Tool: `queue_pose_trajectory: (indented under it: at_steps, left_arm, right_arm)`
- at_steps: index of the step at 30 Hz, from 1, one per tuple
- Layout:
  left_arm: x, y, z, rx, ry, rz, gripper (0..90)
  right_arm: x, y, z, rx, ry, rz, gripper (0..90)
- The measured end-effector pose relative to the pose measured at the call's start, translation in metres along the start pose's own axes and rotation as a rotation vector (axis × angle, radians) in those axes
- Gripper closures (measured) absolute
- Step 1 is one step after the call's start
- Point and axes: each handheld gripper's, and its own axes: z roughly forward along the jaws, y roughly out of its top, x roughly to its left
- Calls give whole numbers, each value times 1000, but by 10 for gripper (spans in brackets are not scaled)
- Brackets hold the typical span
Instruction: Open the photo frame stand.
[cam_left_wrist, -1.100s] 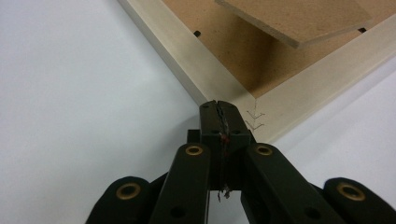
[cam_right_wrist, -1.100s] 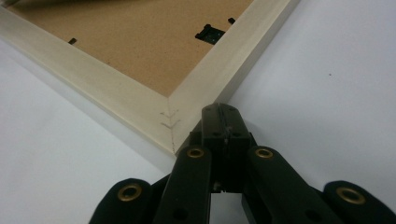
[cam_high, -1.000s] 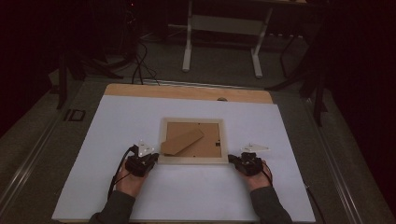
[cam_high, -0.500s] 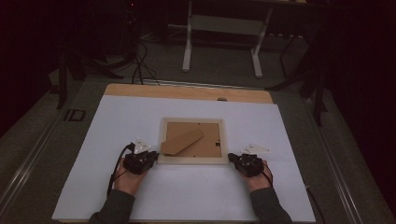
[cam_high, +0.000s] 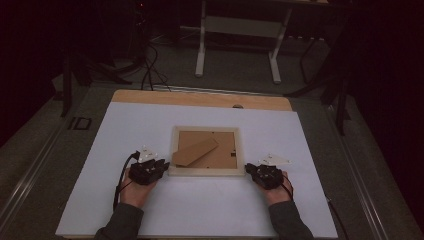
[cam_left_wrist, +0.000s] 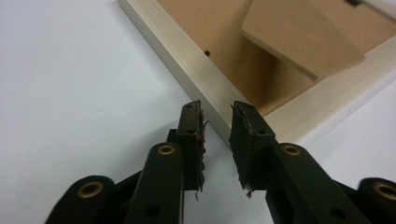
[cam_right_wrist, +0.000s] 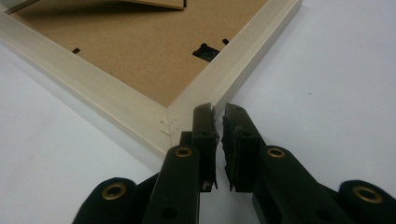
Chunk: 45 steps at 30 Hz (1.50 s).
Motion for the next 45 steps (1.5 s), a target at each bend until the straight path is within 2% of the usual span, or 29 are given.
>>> queue_pose_trajectory:
  at_steps: [5, 8, 11, 15, 20, 21, 25, 35, 39, 45]
  left_arm:
    - [3, 1, -3, -14, -7, -27, 700]
    - [2, 1, -3, -19, -14, -26, 678]
    - [0, 2, -5, -26, -14, -2, 664]
    - [-1, 6, -8, -17, -27, 8, 648]
    - [2, 9, -12, -24, -36, -11, 630]
    - [3, 9, -13, -28, -42, -23, 627]
    - [6, 12, -19, -43, -63, -33, 610]
    - [14, 33, -28, -73, -107, -36, 574]
    - [13, 44, -25, -70, -135, -21, 560]
    - [12, 56, -14, -54, -172, -32, 561]
  right_arm:
    - [-1, -1, 0, 0, 0, 3, 814]
    - [-1, -1, 0, 1, 0, 4, 804]
    - [0, -1, 1, 2, 1, 1, 783]
    - [0, -2, 1, 3, -1, 0, 755]
    - [0, -2, -1, -4, -2, 3, 733]
    - [-1, -2, -1, -6, -1, 2, 730]
    - [-2, -2, -3, -12, 1, 7, 707]
    - [0, -3, -4, -12, -4, 0, 693]
    - [0, -3, -4, -10, -5, -2, 689]
    - [0, -4, -4, -11, -5, -3, 681]
